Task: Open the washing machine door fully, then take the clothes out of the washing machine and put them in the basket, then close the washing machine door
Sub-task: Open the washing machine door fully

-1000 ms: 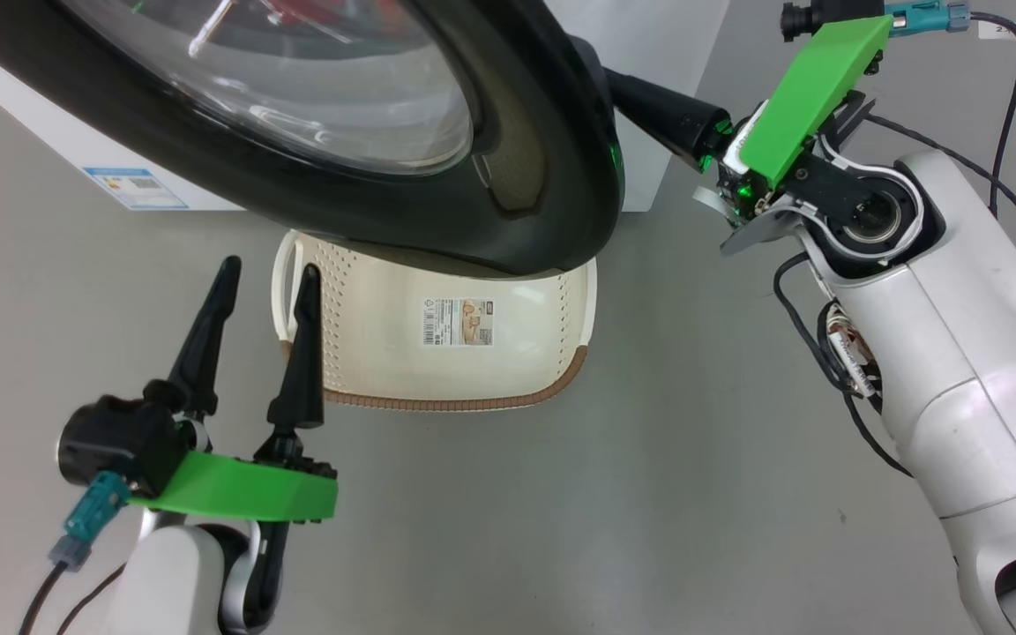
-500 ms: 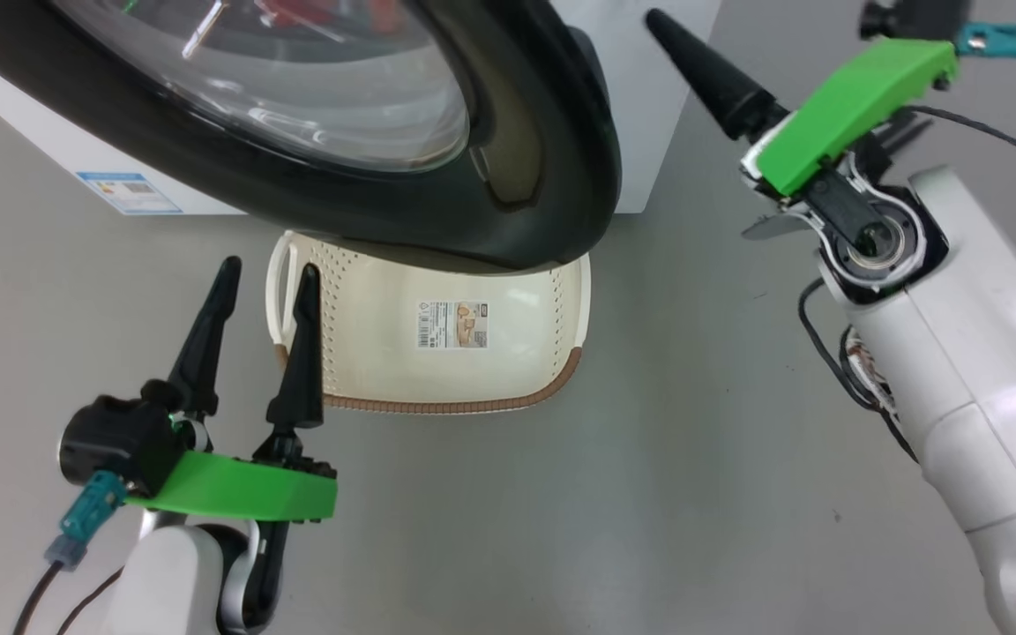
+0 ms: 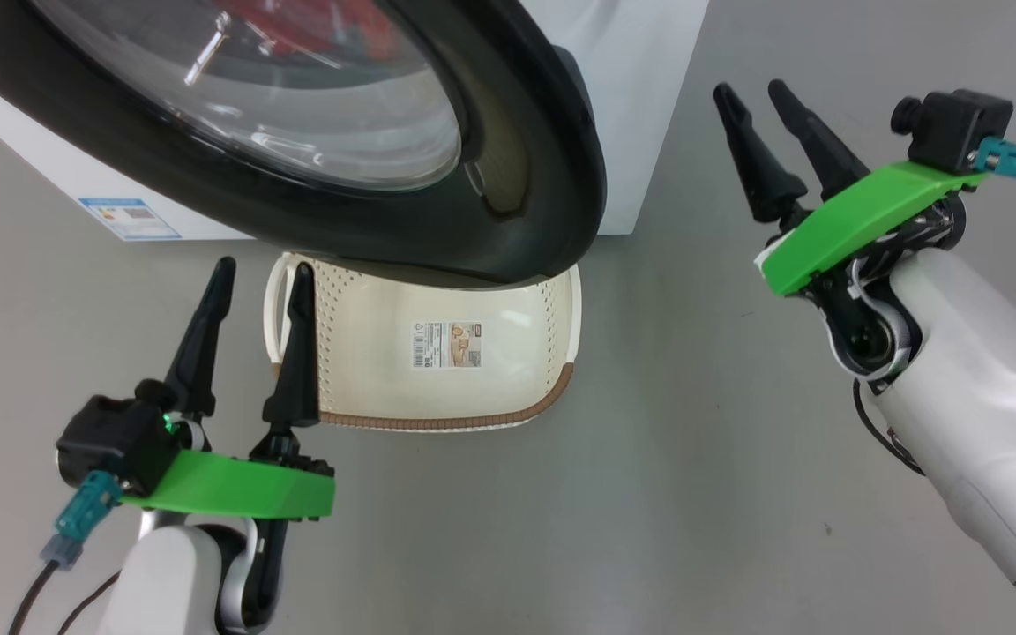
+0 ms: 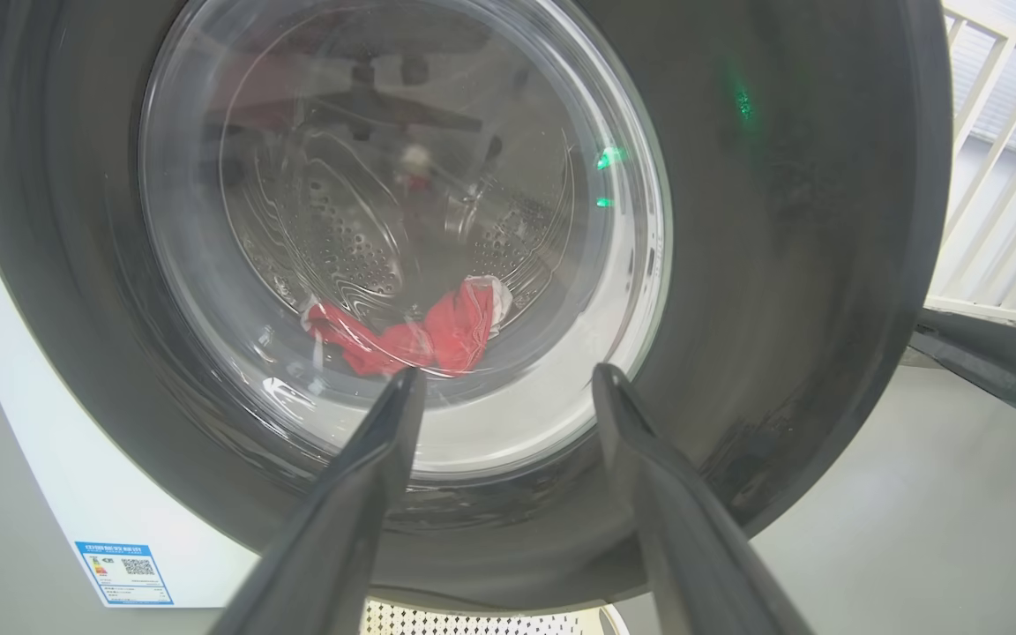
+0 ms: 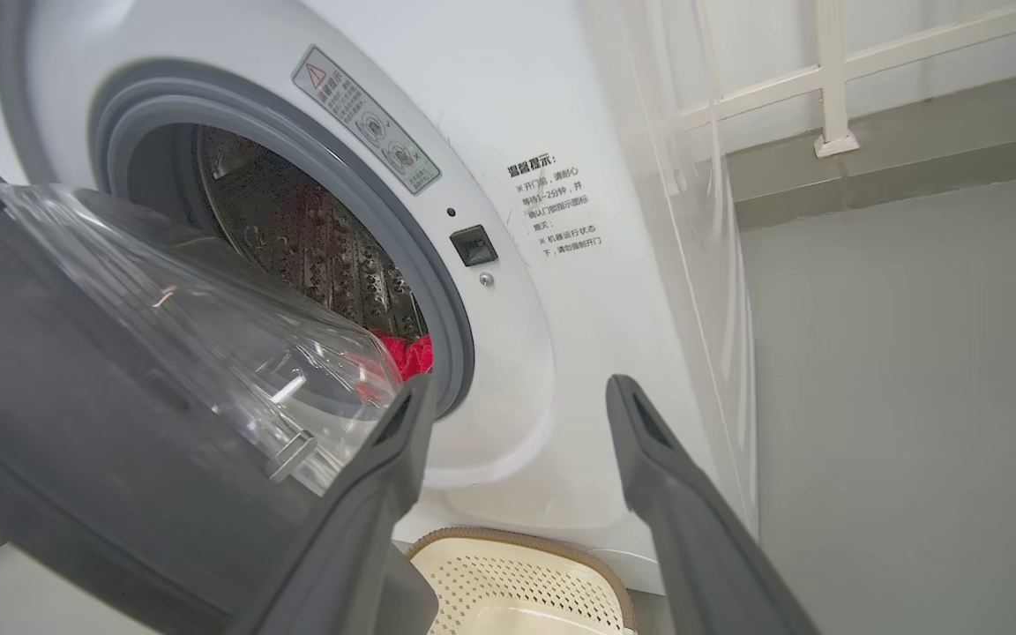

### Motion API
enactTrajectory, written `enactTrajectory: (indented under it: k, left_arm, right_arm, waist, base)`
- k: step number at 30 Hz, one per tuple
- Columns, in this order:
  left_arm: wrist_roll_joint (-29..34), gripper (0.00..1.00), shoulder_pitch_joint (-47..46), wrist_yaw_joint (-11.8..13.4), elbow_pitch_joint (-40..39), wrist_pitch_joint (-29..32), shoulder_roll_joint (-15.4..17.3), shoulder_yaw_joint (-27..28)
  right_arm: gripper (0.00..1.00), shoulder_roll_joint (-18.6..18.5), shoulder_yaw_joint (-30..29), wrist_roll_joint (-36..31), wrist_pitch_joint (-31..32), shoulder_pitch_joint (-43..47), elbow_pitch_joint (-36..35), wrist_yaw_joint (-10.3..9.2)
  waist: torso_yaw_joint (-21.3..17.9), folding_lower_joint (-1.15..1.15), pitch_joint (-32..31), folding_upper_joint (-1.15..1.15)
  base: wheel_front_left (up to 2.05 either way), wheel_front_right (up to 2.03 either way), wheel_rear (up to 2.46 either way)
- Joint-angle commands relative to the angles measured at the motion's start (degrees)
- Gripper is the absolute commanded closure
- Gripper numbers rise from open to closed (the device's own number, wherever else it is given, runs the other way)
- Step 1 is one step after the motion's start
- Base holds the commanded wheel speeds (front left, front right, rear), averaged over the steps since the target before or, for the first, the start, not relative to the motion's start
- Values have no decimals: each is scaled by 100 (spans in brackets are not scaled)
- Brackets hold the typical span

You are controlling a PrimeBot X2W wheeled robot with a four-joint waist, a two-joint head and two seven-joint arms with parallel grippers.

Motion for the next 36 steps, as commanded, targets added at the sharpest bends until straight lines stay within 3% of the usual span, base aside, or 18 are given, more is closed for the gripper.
enactTrajectory:
  k: [1, 6, 15, 19, 27, 36]
  left_arm:
    - [-6, 0, 94, 66, -115, -28, 108, 170]
    - [15, 0, 106, 84, -148, -28, 99, 151]
    - [-9, 0, 131, 102, -242, -28, 82, 155]
    - [-11, 0, 130, 104, -278, -28, 77, 184]
    - [10, 0, 156, 108, -376, -28, 70, 249]
    - [37, 0, 166, 107, -437, -28, 65, 284]
  right_arm:
    - [0, 17, 84, -149, -110, 150, -68, 44]
    - [0, -28, -33, -1046, -228, 268, 66, 44]
    - [0, 468, -1738, -3681, -232, 1304, -998, 44]
    - [0, 690, -2316, -4344, -233, 1756, -1570, 44]
    - [0, 1042, -2925, -5053, -233, 2535, -2697, 44]
    - [0, 1192, -3164, -5067, -233, 2996, -3281, 44]
  waist:
    - [-1, 0, -27, 0]
    - [-9, 0, -62, 0]
    - [-46, 0, -24, 0]
    - [-63, 0, -9, 0]
    - [-128, 0, 28, 0]
    - [-176, 0, 74, 0]
  base:
    - [0, 0, 0]
    - [0, 0, 0]
    - [0, 0, 0]
    - [0, 0, 0]
    - [0, 0, 0]
    - [0, 0, 0]
